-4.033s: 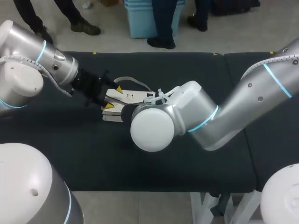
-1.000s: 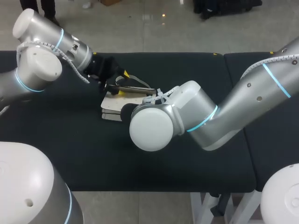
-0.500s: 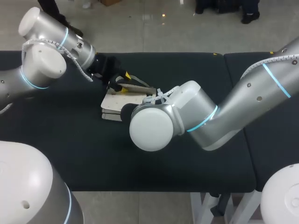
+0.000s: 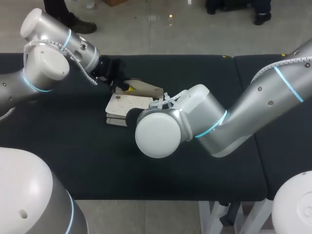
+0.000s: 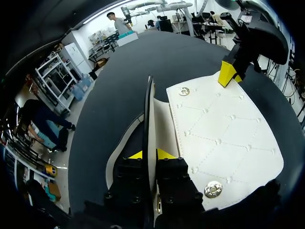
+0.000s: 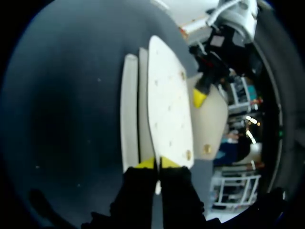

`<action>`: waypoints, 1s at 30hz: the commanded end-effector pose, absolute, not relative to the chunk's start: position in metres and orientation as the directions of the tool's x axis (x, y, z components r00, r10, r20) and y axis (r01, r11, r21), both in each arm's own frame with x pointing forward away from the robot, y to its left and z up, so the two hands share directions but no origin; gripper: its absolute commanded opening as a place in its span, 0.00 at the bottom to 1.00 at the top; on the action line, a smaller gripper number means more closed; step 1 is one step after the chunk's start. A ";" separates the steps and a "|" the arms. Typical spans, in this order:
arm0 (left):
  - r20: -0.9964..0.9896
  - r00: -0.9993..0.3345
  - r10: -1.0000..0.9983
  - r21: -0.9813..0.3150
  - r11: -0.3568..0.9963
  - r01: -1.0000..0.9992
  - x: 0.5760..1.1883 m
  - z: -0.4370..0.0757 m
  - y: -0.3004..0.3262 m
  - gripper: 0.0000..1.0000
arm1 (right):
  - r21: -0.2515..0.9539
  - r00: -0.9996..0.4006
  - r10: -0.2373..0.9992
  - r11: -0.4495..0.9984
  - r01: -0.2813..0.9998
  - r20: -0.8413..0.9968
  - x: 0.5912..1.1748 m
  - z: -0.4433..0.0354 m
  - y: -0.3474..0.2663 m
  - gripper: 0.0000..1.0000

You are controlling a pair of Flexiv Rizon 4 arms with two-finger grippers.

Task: Pick up the bag, open it, inspect its contents, close it, and place it on the opposite side

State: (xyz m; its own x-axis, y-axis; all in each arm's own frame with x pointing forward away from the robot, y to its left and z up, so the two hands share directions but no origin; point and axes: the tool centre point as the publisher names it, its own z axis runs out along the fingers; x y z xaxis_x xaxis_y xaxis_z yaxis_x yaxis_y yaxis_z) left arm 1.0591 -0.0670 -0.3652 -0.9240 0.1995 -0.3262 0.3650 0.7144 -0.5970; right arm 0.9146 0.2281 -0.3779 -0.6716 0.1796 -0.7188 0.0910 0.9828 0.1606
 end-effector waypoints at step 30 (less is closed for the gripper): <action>-0.300 -0.935 0.188 -0.639 0.689 0.343 1.061 -0.350 -0.068 0.00 | 0.132 -0.724 0.173 0.985 0.114 -0.667 0.894 -0.286 0.232 0.00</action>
